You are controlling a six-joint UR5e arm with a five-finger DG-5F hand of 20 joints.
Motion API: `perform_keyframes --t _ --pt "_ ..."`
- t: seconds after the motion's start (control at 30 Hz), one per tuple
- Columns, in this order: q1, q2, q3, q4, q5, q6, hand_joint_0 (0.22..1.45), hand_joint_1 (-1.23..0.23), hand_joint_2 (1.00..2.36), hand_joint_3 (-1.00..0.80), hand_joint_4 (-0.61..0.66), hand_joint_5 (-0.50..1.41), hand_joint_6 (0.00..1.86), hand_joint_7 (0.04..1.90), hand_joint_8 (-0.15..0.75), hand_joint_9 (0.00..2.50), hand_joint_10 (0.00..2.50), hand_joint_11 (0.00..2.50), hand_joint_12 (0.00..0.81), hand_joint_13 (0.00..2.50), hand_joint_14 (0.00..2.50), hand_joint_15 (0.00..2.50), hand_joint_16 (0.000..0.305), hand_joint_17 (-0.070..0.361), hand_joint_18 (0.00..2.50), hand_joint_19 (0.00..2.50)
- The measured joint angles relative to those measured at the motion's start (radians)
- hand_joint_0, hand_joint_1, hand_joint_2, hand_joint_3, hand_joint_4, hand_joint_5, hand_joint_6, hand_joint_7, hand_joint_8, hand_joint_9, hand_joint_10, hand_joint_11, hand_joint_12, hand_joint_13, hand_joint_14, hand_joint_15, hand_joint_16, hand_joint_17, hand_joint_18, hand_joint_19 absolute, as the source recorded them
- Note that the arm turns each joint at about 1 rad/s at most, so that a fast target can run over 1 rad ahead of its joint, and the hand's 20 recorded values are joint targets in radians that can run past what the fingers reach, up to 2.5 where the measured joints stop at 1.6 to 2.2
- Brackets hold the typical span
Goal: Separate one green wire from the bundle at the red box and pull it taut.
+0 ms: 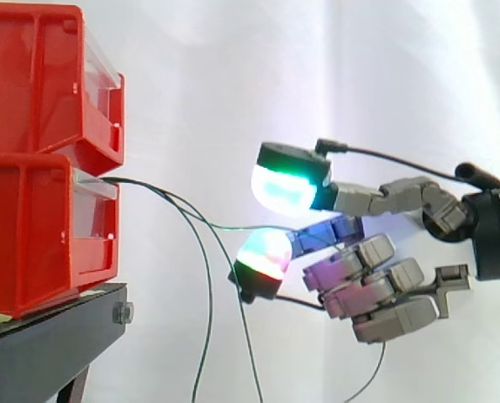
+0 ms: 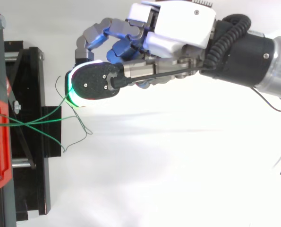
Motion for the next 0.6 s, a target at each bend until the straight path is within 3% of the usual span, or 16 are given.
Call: perform_keyframes --t 0.6 --pt "-0.008 -0.034 0.019 0.018 -0.005 0.020 0.59 -0.56 1.01 -0.39 0.15 -0.18 0.91 1.00 0.303 0.83 2.50 1.39 0.352 1.06 2.50 1.17 0.041 0.091 1.57 1.80"
